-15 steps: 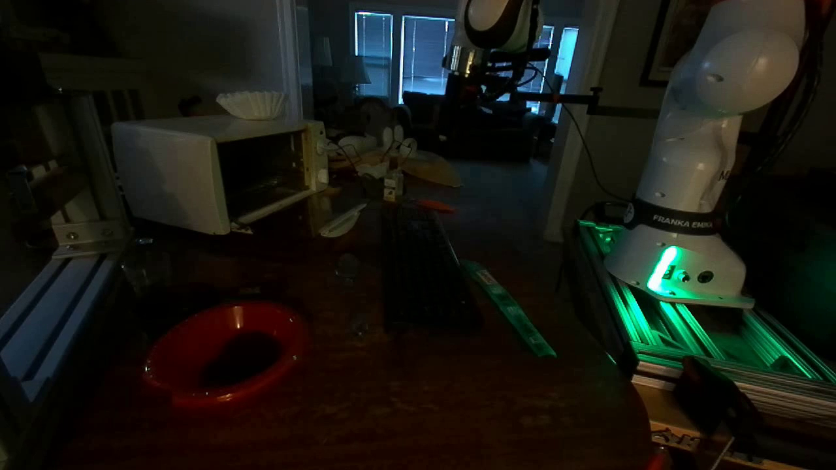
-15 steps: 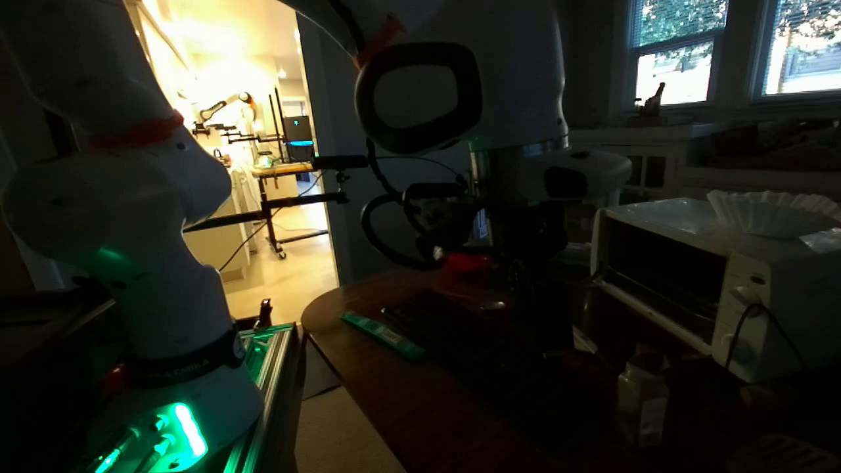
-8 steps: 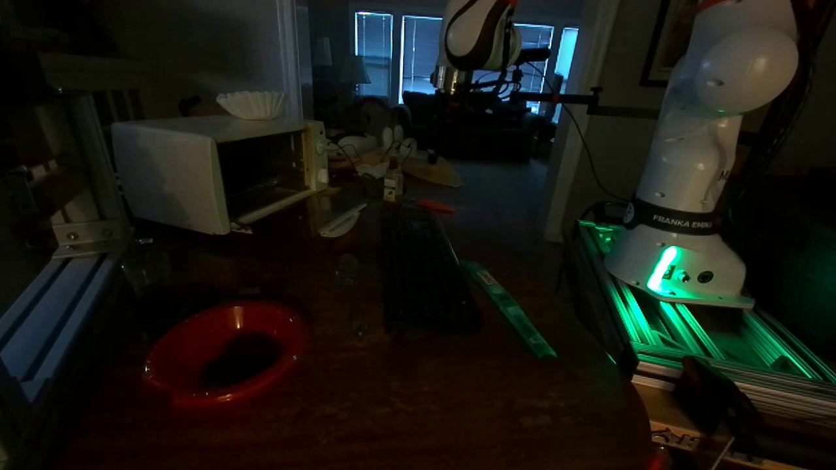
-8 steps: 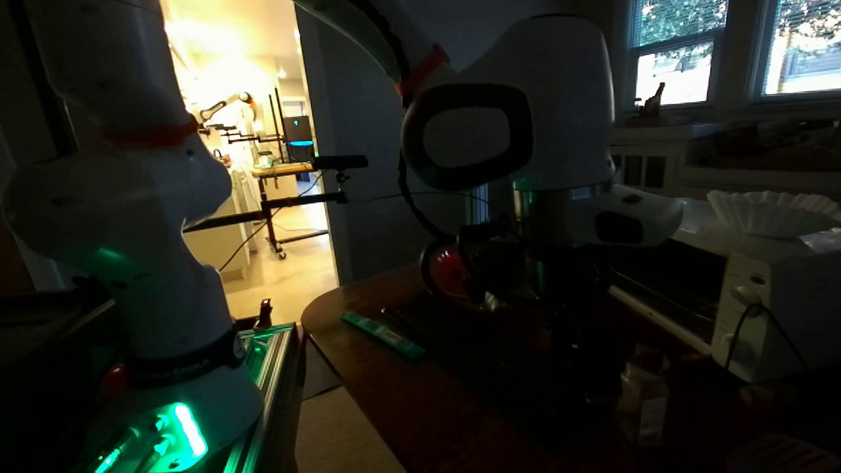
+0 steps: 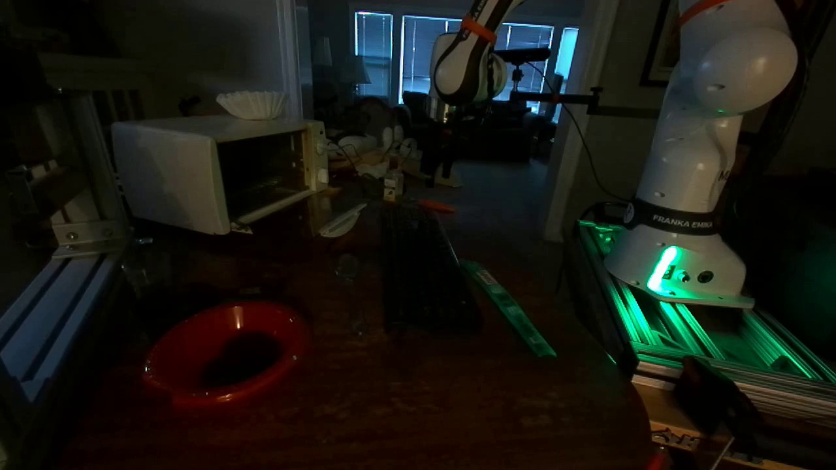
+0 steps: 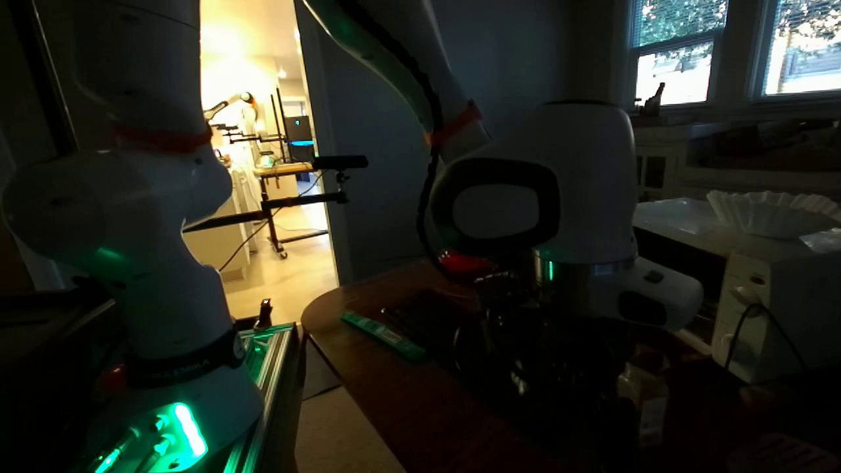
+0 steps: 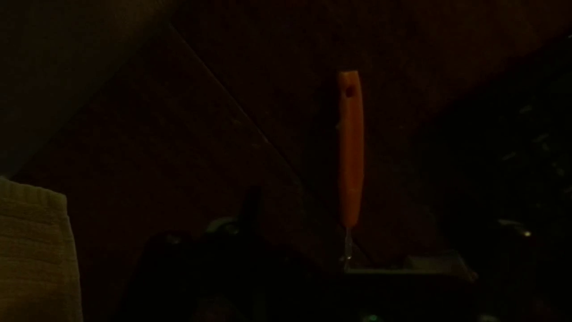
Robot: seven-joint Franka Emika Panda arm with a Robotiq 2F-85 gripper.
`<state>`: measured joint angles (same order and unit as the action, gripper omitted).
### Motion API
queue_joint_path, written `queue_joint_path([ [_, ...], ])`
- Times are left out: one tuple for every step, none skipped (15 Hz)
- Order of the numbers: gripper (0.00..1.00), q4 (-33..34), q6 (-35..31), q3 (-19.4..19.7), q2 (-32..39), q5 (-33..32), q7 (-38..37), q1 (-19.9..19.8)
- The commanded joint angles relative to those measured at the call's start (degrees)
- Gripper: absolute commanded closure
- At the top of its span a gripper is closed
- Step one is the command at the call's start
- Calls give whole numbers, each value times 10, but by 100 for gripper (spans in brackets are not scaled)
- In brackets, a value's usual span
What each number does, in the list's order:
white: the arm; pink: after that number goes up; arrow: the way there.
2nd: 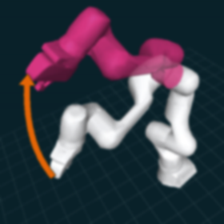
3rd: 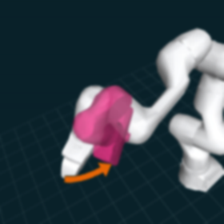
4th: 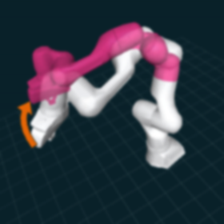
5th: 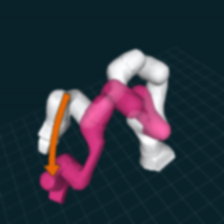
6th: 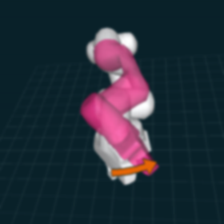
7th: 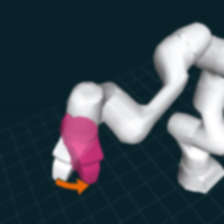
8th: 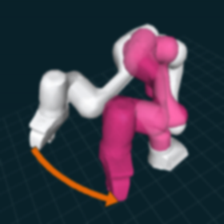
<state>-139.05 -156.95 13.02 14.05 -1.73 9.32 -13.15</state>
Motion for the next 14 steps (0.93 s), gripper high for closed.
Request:
queue_joint_path([
  [0,19,-22,3,46,-14,-21,1],
  [0,23,-27,5,56,-18,-28,4],
  [0,27,-28,4,64,-16,-28,3],
  [0,30,-29,2,70,-14,-29,2],
  [0,32,-29,-5,75,-5,-21,-4],
  [0,35,-29,-9,79,-1,-16,-7],
  [0,38,-29,-9,84,-2,-17,-7],
  [0,41,-29,-9,87,-3,-19,-6],
  [0,43,-29,-8,90,-6,-21,-4],
  [9,44,-29,-8,92,-6,-20,-4],
  [25,45,-29,-8,93,-7,-20,-4],
  [34,47,-28,-9,95,-6,-20,-5],
  [31,49,-28,-9,97,-6,-20,-5],
  [35,50,-27,-10,98,-5,-19,-6],
])
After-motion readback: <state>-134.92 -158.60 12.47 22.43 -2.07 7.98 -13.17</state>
